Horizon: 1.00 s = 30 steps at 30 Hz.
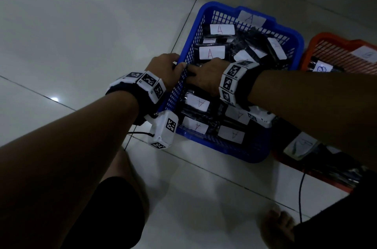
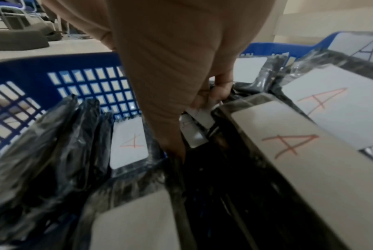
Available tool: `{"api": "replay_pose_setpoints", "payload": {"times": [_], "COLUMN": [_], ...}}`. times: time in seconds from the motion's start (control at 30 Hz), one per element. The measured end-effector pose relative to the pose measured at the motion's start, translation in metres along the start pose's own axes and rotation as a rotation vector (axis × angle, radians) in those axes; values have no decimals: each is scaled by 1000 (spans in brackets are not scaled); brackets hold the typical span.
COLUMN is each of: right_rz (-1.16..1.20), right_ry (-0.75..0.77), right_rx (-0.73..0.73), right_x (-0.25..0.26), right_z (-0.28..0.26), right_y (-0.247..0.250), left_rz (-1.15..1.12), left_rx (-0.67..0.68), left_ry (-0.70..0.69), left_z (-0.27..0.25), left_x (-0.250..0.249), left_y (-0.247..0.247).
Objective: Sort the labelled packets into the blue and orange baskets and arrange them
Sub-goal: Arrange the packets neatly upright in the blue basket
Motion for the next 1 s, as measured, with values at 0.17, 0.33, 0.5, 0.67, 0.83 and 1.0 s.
{"api": "replay_pose_setpoints", "payload": {"times": [0.17,0.33,0.5,0.67,0.83,1.0], "right_rz": [-1,68,361,535,570,561], "right_ry": [-42,-87,-142,-283,-353,-379], "right_rx": [11,-15,-129,-14,94,-83], "right_x": [-4,-5,-3,7,14,16], "right_z": [3,2,-5,-6,1,-7], "right_y": [3,-2,-6,-15,-28,-23], "left_rz": [9,-8,-8,0,-7,-3], "left_rx": [11,16,29,48,38,43], "left_ry": [2,-9,-15,-1,11,9], "left_z": [0,3,4,5,3,3], "left_x": [0,2,2,0,0,-1], "left_y": [0,0,0,3,2,3]}}
Point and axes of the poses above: each hand's wrist, its own z-axis towards the middle knuckle, its own y-axis out of the back of the hand, x = y × z, the point moved 2 cm from there along z, towards the middle knuckle, and after that the axes turned 6 degrees about -x, right-handed, at the moved point
